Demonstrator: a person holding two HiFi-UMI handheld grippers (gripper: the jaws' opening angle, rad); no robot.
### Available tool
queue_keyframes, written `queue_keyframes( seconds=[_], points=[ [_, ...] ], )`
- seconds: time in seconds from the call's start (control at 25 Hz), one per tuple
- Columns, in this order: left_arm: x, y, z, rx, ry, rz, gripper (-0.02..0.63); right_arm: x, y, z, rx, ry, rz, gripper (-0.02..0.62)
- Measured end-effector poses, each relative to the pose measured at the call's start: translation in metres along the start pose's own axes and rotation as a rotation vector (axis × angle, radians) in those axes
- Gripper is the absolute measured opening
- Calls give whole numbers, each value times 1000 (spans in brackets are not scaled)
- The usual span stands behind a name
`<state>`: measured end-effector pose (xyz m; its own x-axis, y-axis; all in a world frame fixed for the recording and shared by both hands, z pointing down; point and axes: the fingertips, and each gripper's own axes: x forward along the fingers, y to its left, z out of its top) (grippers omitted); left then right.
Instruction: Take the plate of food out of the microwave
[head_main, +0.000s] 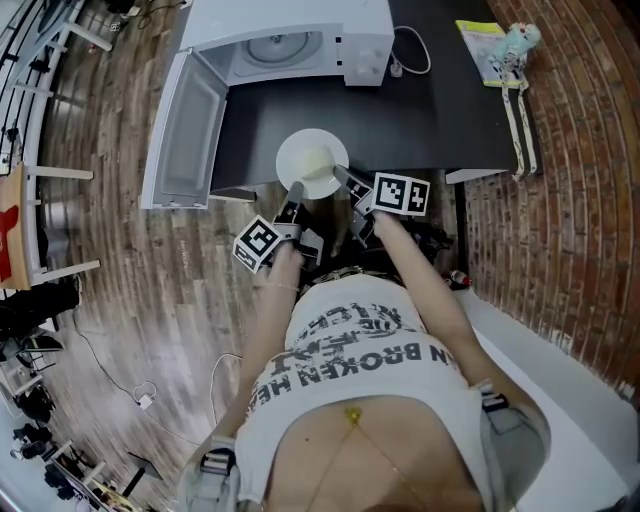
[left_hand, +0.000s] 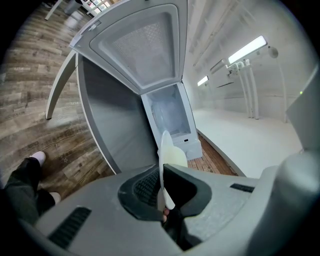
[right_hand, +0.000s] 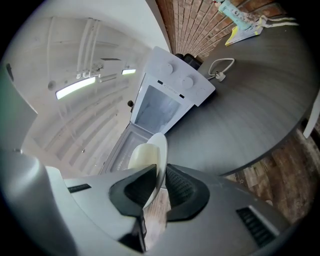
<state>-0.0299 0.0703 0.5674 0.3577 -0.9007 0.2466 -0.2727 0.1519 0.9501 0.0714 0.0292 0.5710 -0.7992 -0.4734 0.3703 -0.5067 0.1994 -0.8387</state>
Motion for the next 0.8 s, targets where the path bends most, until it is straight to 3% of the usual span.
queue_keyframes(
  seconds=[0.8],
  points=[
    [-10, -2, -20, -3, -35, 6, 17, -17, -4, -6, -2, 30, 21, 54]
  ],
)
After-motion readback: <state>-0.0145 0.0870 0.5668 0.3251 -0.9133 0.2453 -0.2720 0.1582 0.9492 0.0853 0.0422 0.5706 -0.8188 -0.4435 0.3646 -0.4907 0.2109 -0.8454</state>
